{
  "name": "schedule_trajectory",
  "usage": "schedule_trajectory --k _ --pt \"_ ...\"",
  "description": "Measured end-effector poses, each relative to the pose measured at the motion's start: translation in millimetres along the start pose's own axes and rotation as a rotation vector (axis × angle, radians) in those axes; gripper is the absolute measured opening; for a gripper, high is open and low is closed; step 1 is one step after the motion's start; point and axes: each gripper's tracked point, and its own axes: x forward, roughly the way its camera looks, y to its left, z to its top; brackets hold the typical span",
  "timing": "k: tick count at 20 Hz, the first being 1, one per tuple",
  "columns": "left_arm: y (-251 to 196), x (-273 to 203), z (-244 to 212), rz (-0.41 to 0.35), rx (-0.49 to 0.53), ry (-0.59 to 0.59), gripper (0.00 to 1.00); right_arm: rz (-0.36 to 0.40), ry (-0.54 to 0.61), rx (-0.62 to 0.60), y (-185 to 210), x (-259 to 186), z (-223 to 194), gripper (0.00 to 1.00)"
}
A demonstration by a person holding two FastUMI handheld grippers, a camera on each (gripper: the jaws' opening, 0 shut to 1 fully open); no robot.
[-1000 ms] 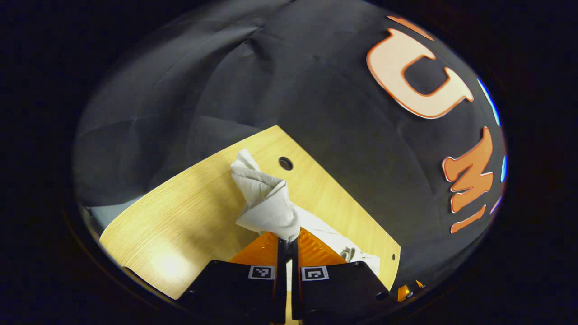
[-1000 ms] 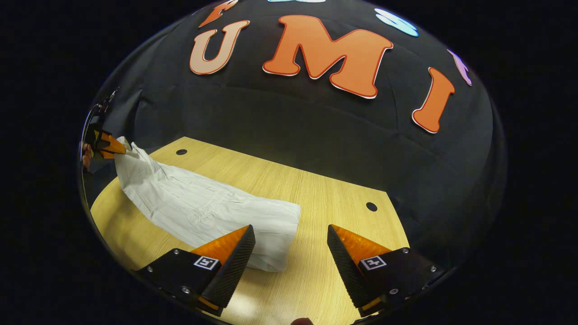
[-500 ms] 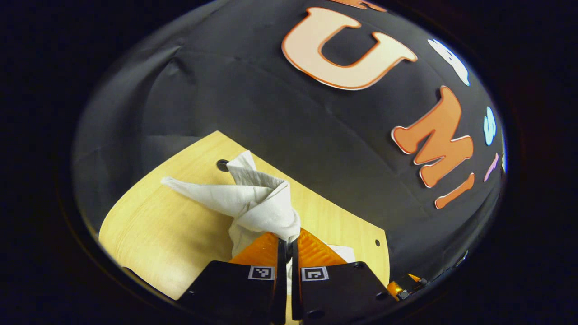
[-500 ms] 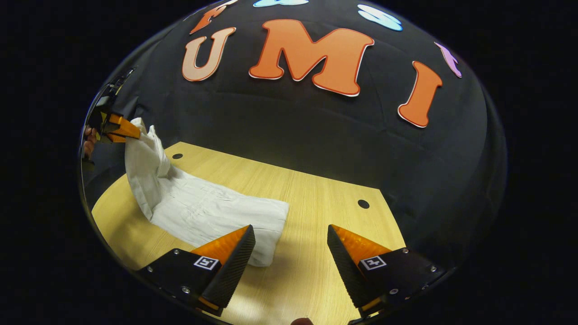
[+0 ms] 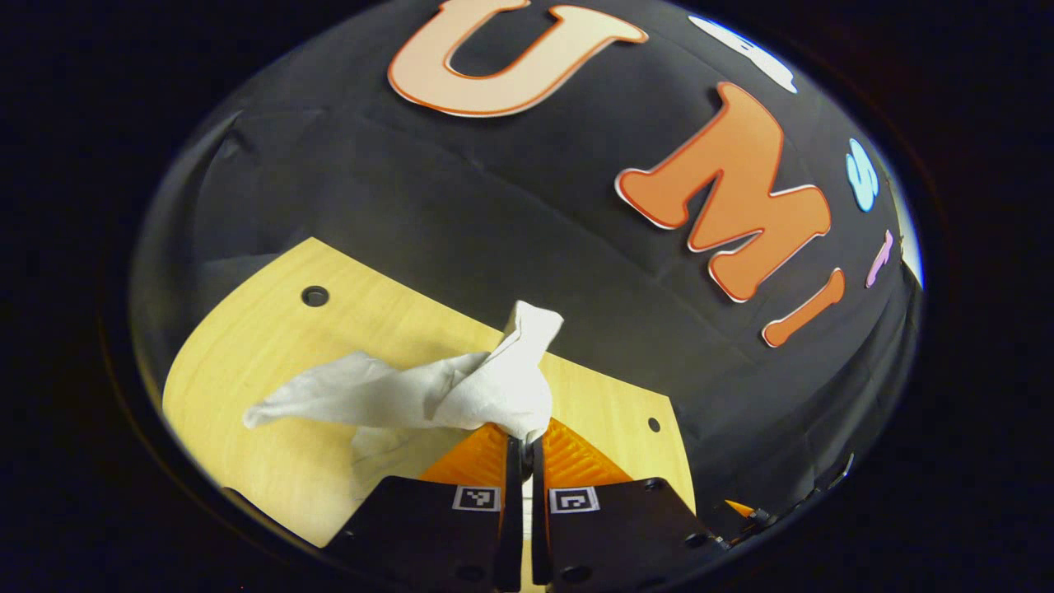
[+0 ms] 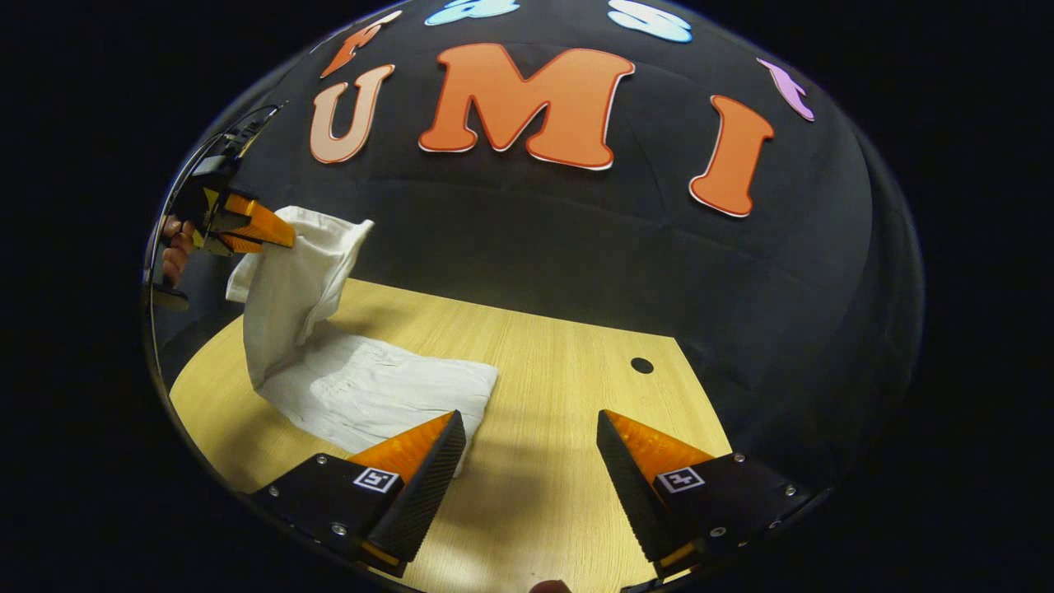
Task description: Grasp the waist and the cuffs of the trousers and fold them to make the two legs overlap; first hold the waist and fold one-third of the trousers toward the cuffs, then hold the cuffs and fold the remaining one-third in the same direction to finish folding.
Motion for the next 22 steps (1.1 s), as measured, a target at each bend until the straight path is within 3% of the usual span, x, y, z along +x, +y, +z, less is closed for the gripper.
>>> schedule_trajectory --k 5,9,12,15,16,18,20,21,22 --pt "-68.7 40.7 -42.1 -0.038 0.121 0.065 0.08 -0.017 0.0 0.015 -7.0 1.4 -3.0 0.98" --pt "-113.2 88.3 -126.0 -0.042 0.348 0.16 0.08 -0.027 0.019 0.037 -16.8 0.0 -10.6 0.98" --pt "-124.2 103.0 -201.4 -0.048 0.514 0.279 0.08 -0.042 0.03 0.048 -22.2 0.3 -14.8 0.98" --pt "-123.2 96.9 -241.1 -0.069 0.599 0.361 0.1 -0.053 0.036 0.06 -29.9 0.0 -18.9 0.98" --pt "-123.9 91.0 -244.7 -0.078 0.611 0.378 0.18 -0.053 0.038 0.061 -30.6 0.5 -20.8 0.98" --pt "-125.4 84.6 -246.3 -0.106 0.593 0.386 0.23 -0.055 0.043 0.062 -30.9 1.9 -21.2 0.98" --pt "-125.6 77.4 -239.4 -0.131 0.558 0.367 0.48 -0.055 0.041 0.06 -31.6 2.2 -20.8 0.98" --pt "-124.3 74.0 -237.7 -0.134 0.539 0.364 0.51 -0.051 0.037 0.059 -30.8 2.7 -20.2 0.98" --pt "-118.9 67.9 -230.8 -0.129 0.527 0.352 0.62 -0.051 0.033 0.058 -31.3 3.7 -18.8 0.98"
